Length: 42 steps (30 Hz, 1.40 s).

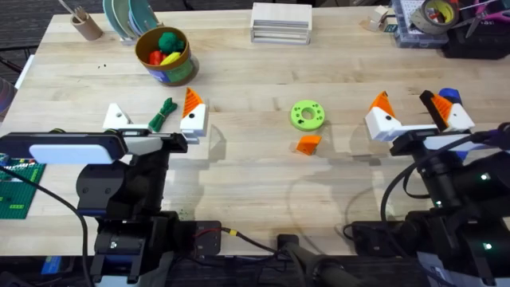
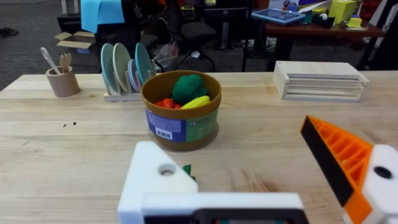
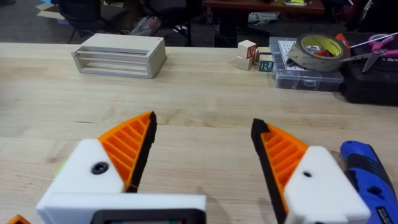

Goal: Pick up the gripper from the table and insert it into the empty holder that is missing its gripper. Then pick up a screw, insert it into the mounting hole, and use the screwdriver to tighten it. Finally, clean up the table by picking up the vegetable and placing it into the bucket.

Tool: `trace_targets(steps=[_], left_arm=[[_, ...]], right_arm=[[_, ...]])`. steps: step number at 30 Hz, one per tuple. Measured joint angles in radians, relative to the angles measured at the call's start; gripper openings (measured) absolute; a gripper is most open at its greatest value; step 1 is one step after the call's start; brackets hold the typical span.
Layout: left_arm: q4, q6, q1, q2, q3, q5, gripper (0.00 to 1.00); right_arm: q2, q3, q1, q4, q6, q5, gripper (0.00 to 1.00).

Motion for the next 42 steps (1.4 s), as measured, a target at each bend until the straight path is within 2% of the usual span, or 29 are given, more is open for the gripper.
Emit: trace_targets(steps=[15,18,20,23,26,29,36,39,42], left_arm=[[0.0,0.0,0.0,0.0,0.0,0.0,0.993],[-0.005,0.0,0.0,0.0,0.003,0.0,0.993],[-0.053,0.0,0.0,0.0,0.022,-0.001,0.992],[-0.169,0.0,0.0,0.005,0.098,-0.001,0.993],[-0.279,0.0,0.0,0.041,0.215,-0.001,0.992],[-0.386,0.0,0.0,0.109,0.345,-0.001,0.993],[-0.671,0.0,0.0,0.371,0.636,-0.008,0.993],[-0.776,0.004,0.0,0.495,0.748,-0.04,0.992],[-0.861,0.04,0.0,0.613,0.842,-0.082,0.992]], right_arm=[[0.0,0.003,0.0,-0.024,0.006,0.011,0.991],[0.0,0.034,0.0,-0.095,0.034,0.018,0.991],[0.0,0.06,0.0,-0.153,0.046,0.014,0.991],[0.011,0.126,-0.003,-0.326,0.046,0.016,0.991],[0.065,0.197,-0.007,-0.393,0.046,0.018,0.991],[0.15,0.319,-0.007,-0.446,0.045,0.018,0.99],[0.433,0.623,-0.007,-0.642,0.045,0.018,0.991],[0.565,0.74,-0.007,-0.728,0.045,0.018,0.991],[0.673,0.827,-0.007,-0.791,0.045,0.018,0.991]])
